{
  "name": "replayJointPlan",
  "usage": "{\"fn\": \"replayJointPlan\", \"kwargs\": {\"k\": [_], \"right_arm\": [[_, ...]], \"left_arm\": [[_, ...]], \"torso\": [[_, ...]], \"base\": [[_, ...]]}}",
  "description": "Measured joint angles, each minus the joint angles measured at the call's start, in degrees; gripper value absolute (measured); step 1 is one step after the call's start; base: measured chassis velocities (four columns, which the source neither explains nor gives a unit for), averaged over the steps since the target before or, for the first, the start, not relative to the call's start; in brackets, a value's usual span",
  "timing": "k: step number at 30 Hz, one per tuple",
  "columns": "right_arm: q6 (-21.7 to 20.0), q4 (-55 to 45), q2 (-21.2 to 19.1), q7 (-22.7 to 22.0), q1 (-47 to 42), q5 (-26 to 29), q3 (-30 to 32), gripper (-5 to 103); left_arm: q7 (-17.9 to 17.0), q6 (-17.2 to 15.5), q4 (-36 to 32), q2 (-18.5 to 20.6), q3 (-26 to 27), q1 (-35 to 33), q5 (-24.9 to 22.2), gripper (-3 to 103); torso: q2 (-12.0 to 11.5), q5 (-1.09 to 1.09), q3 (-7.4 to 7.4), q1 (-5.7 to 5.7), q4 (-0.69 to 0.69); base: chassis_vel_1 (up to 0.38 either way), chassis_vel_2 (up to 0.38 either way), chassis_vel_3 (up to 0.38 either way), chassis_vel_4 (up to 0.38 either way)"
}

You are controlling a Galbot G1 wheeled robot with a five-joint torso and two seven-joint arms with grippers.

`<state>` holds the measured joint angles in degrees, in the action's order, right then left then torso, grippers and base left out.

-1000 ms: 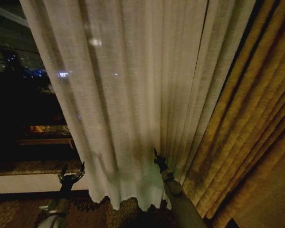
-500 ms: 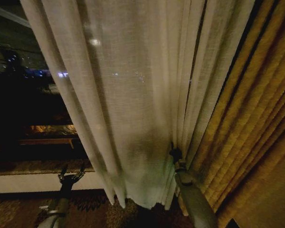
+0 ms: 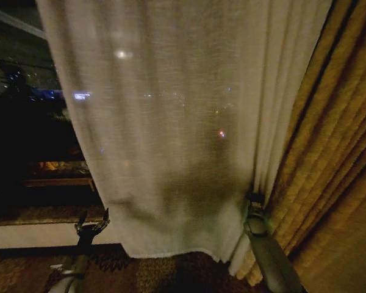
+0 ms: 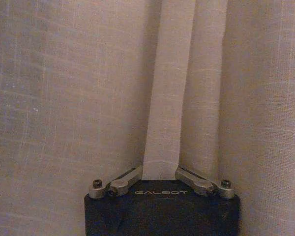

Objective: Open the curtains by pulling them apart, changing their state from closed to fully open.

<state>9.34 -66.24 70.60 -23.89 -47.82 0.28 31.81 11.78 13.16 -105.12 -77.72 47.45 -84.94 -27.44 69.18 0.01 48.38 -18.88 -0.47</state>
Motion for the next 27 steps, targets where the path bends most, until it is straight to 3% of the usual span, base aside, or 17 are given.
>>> {"fn": "replayJointPlan", "kwargs": {"k": [6, 8, 11, 14, 17, 20, 23, 24, 26, 27], "right_arm": [[-1.51, -4.9, 0.79, 0.47, -2.78, 3.13, -1.78, -2], [-2.12, -6.98, 1.1, 1.24, -3.91, 4.85, -2.65, 3], [-3.16, -12.88, 1.98, 3.53, -7.03, 7.6, -4.63, 19], [-4.1, -16.8, 1.93, 5.21, -9.11, 9.52, -5.62, 25], [-5.12, -23.12, 1.04, 8.12, -13.12, 11.46, -6.91, 41], [-5.13, -25.44, 0.54, 9.33, -15.17, 11.56, -7.24, 46], [-5.13, -29.29, -0.3, 12.05, -18.94, 12.55, -7.31, 63], [-5.13, -29.29, -0.3, 12.05, -18.94, 12.55, -7.31, 63], [-4.72, -32.66, -0.95, 15.82, -22.69, 14.36, -7.33, 73], [-4.61, -33.1, -1.0, 16.4, -23.18, 14.57, -7.33, 73]], "left_arm": [[0.0, 0.0, 0.0, 0.0, 0.0, 0.0, 0.0, 100], [0.0, 0.0, 0.0, 0.0, 0.0, 0.0, 0.0, 100], [0.0, 0.0, 0.0, 0.0, 0.0, 0.0, 0.0, 100], [0.0, 0.0, 0.0, 0.0, 0.01, 0.0, 0.0, 100], [0.0, 0.0, 0.0, 0.0, 0.0, 0.0, -0.01, 100], [0.0, 0.0, 0.0, 0.0, 0.0, 0.0, 0.0, 100], [0.0, 0.0, 0.0, 0.0, 0.01, 0.0, 0.0, 100], [0.0, 0.0, 0.0, 0.0, 0.01, 0.0, 0.0, 100], [0.0, 0.0, 0.0, 0.0, 0.01, 0.0, 0.0, 100], [0.0, 0.0, 0.0, 0.0, 0.01, 0.0, 0.0, 100]], "torso": [[0.0, -0.01, 0.0, 0.0, 0.0], [0.0, -0.02, 0.0, 0.0, 0.0], [0.0, -0.02, 0.0, 0.0, 0.01], [0.0, -0.02, 0.0, 0.0, 0.01], [0.0, -0.02, -0.01, 0.01, 0.01], [0.01, -0.02, -0.01, 0.0, 0.01], [0.0, -0.01, -0.01, 0.0, 0.0], [0.0, -0.01, -0.01, 0.0, 0.0], [0.0, -0.01, -0.01, 0.0, 0.0], [0.0, -0.01, -0.01, 0.01, 0.0]], "base": [[0.0, 0.0, 0.0, 0.0], [0.0, 0.0, 0.0, 0.0], [0.0, 0.0, 0.0, 0.0], [0.0, 0.0, 0.0, 0.0], [0.0, 0.0, 0.0, 0.0], [0.0, 0.0, 0.0, 0.0], [0.0, 0.0, 0.0, 0.0], [0.0, 0.0, 0.0, 0.0], [0.0, 0.0, 0.0, 0.0], [0.0, 0.0, 0.0, 0.0]]}}
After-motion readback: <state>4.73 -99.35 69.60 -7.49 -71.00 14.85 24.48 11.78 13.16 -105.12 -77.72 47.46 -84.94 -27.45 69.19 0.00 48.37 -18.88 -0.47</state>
